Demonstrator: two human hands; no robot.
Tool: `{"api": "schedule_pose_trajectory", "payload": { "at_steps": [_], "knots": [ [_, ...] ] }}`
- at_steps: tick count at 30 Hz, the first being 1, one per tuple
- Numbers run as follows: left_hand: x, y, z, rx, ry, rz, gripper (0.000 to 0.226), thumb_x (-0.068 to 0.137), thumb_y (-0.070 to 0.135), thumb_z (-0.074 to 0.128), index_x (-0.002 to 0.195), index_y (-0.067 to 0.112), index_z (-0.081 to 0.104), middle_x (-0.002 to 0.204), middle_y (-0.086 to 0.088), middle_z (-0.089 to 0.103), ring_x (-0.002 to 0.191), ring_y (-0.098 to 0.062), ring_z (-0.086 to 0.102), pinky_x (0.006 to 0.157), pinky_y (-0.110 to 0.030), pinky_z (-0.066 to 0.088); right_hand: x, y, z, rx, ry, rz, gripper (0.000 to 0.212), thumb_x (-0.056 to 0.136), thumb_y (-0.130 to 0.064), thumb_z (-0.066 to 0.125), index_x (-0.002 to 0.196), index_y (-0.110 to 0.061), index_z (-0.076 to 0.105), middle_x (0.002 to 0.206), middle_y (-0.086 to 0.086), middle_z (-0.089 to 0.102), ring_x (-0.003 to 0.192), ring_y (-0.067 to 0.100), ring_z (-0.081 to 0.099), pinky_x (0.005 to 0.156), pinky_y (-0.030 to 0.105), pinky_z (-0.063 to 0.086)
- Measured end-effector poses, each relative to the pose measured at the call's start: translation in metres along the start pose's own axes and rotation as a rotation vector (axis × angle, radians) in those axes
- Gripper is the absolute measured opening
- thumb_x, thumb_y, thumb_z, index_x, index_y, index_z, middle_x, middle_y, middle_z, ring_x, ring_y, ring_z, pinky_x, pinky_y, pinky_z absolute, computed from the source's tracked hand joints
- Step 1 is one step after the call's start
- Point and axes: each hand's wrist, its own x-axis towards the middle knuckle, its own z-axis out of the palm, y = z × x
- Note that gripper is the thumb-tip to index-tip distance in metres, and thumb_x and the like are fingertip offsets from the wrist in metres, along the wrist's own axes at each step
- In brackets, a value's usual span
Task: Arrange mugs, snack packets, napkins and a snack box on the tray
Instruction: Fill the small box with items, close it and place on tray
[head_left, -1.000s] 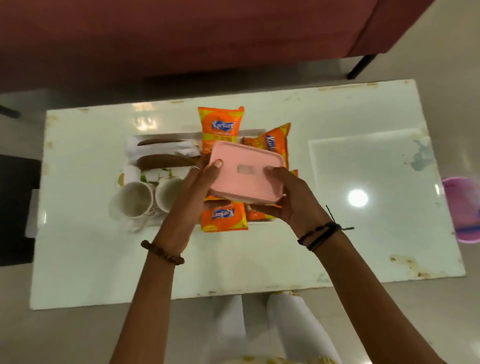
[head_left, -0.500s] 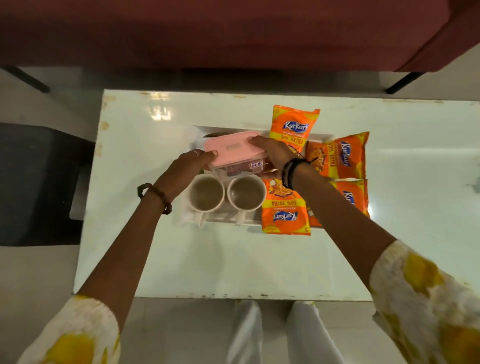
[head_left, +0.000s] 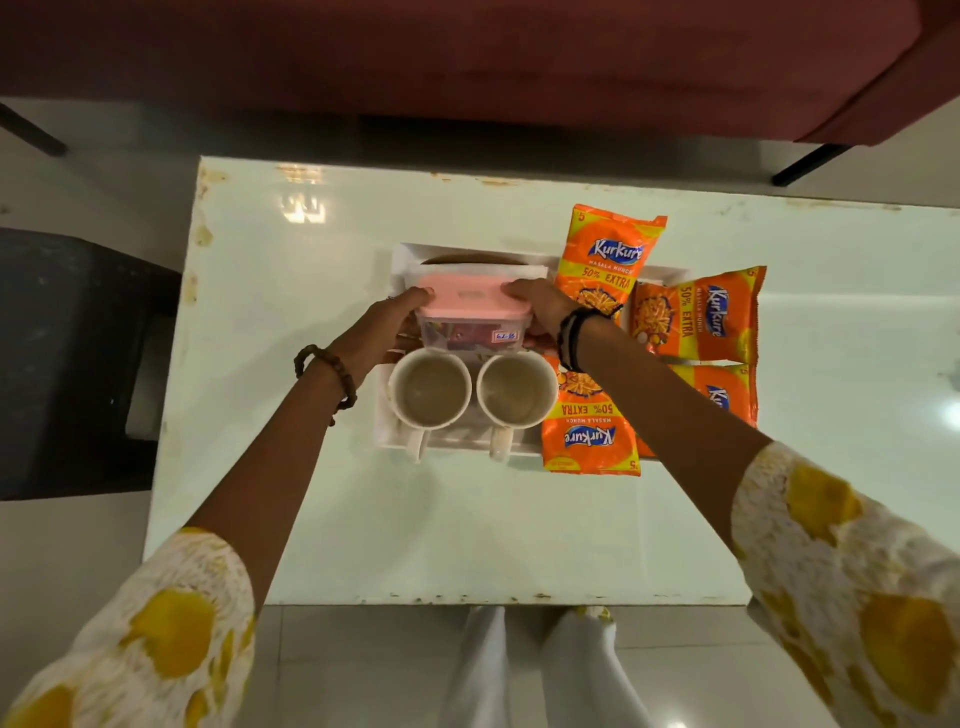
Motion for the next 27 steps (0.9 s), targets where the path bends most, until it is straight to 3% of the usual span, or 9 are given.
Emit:
{"api": "schedule_pose_trajectory", "payload": {
  "at_steps": [3, 6, 10, 14, 17, 20, 23, 25, 27],
  "knots": [
    [0.003, 0.004, -0.002, 0.037, -0.005, -0.032, 0.024, 0.09, 0.044, 0.046, 0.086, 0.023, 0.057, 0.082, -0.001, 0.064, 0.074, -0.014, 0.06, 0.066, -0.025, 0.045, 0.002, -0.002, 0.002, 0.01, 0.0, 0.031, 0.03, 0.094, -0.03, 0.045, 0.068, -0.016, 0.046, 0.064, 0.001, 0.051, 0.03, 0.008, 0.052, 0.024, 0.007, 0.028],
    [0.006, 0.007, -0.008, 0.056, -0.015, -0.068, 0.026, 0.088, 0.045, 0.047, 0.094, 0.022, 0.057, 0.081, 0.0, 0.068, 0.075, -0.013, 0.063, 0.063, -0.027, 0.046, 0.003, -0.008, -0.001, -0.018, -0.027, 0.057, 0.03, 0.095, -0.029, 0.043, 0.069, -0.014, 0.045, 0.065, 0.004, 0.051, 0.035, 0.012, 0.054, 0.025, 0.006, 0.029],
    [0.008, 0.012, -0.015, 0.12, -0.023, -0.074, 0.031, 0.084, 0.053, 0.046, 0.089, 0.024, 0.059, 0.065, 0.006, 0.073, 0.073, -0.008, 0.066, 0.063, -0.028, 0.046, 0.008, -0.012, -0.006, -0.099, -0.032, 0.054, 0.031, 0.094, -0.033, 0.043, 0.069, -0.015, 0.048, 0.04, 0.0, 0.06, 0.021, 0.006, 0.05, 0.026, 0.008, 0.035],
    [0.009, 0.013, -0.013, 0.188, -0.018, -0.188, 0.036, 0.085, 0.05, 0.045, 0.082, 0.017, 0.059, 0.079, -0.001, 0.065, 0.076, -0.013, 0.06, 0.067, -0.031, 0.043, 0.013, -0.018, -0.003, -0.239, -0.021, 0.082, 0.033, 0.093, -0.031, 0.043, 0.065, -0.015, 0.05, 0.027, -0.003, 0.053, 0.018, 0.006, 0.046, 0.03, 0.01, 0.034],
    [0.01, 0.018, -0.011, 0.237, -0.003, -0.227, 0.04, 0.085, 0.048, 0.04, 0.076, 0.014, 0.059, 0.077, -0.003, 0.063, 0.074, -0.015, 0.058, 0.073, -0.033, 0.041, 0.015, -0.023, 0.001, -0.368, -0.003, 0.118, 0.035, 0.09, -0.028, 0.043, 0.061, -0.012, 0.054, 0.044, 0.003, 0.053, 0.018, 0.009, 0.042, 0.029, 0.003, 0.029],
    [0.013, 0.022, -0.009, 0.264, 0.015, -0.247, 0.046, 0.086, 0.049, 0.037, 0.071, 0.013, 0.059, 0.074, -0.004, 0.063, 0.073, -0.016, 0.057, 0.08, -0.035, 0.039, 0.02, -0.025, 0.0, -0.455, -0.022, 0.167, 0.033, 0.089, -0.032, 0.041, 0.066, -0.013, 0.056, 0.062, 0.002, 0.054, 0.039, 0.012, 0.046, 0.037, 0.009, 0.033],
    [0.016, 0.02, -0.005, 0.283, 0.045, -0.258, 0.05, 0.089, 0.052, 0.033, 0.07, 0.013, 0.057, 0.071, -0.003, 0.062, 0.07, -0.016, 0.055, 0.083, -0.036, 0.037, 0.025, -0.021, 0.0, -0.424, -0.112, 0.083, 0.03, 0.092, -0.03, 0.041, 0.071, -0.015, 0.056, 0.074, 0.006, 0.055, 0.035, 0.011, 0.053, 0.035, 0.01, 0.035],
    [0.019, 0.014, -0.002, 0.255, 0.054, -0.255, 0.048, 0.09, 0.052, 0.031, 0.07, 0.015, 0.053, 0.064, -0.003, 0.061, 0.065, -0.016, 0.054, 0.08, -0.033, 0.04, 0.025, -0.015, -0.002, -0.328, -0.165, 0.052, 0.032, 0.093, -0.036, 0.044, 0.069, -0.017, 0.056, 0.072, 0.004, 0.058, 0.038, 0.01, 0.057, 0.036, 0.008, 0.038],
    [0.022, 0.008, 0.001, 0.161, 0.045, -0.238, 0.048, 0.091, 0.053, 0.032, 0.066, 0.016, 0.05, 0.044, 0.003, 0.06, 0.052, -0.012, 0.056, 0.061, -0.022, 0.047, 0.025, -0.008, -0.005, -0.296, -0.196, 0.071, 0.028, 0.089, -0.042, 0.052, 0.079, -0.017, 0.059, 0.073, 0.001, 0.062, 0.041, 0.008, 0.059, 0.037, 0.007, 0.039]
  ]
}}
